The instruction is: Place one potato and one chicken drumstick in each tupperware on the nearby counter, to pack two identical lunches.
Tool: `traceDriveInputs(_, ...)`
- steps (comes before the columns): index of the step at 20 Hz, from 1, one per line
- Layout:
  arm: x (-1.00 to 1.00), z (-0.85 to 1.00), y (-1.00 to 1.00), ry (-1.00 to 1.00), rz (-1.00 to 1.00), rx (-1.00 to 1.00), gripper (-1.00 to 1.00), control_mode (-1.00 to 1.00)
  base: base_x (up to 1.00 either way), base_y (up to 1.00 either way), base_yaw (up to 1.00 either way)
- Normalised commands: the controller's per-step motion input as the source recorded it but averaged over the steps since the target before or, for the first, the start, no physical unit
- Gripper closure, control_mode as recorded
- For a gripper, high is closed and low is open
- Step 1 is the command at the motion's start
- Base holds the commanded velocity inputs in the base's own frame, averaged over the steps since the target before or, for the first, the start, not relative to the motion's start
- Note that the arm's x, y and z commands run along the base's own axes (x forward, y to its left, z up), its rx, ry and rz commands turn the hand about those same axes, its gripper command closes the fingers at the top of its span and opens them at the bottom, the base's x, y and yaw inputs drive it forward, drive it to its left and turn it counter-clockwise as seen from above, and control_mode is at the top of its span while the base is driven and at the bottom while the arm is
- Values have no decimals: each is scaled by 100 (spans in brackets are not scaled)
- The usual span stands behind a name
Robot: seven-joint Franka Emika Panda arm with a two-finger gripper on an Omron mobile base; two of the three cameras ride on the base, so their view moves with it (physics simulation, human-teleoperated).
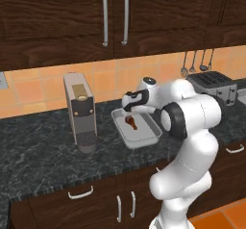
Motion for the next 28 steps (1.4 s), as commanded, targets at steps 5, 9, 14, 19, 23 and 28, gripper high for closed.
traceDriveInputs(5,-100,95,-29,10,-1,5,-100,-100,0,0,0)
traceDriveInputs(9,-100,100,-26,28,0,-2,-100,-100,0,0,0)
traceDriveInputs(14,-100,18,-13,2,0,-4,-100,-100,0,0,0)
traceDriveInputs(19,-100,2,-1,-5,-4,0,-100,-100,0,0,0)
traceDriveInputs(23,-100,22,0,-1,-15,0,-100,-100,0,0,0)
traceDriveInputs(28,-100,39,0,0,-10,1,-100,-100,0,0,0)
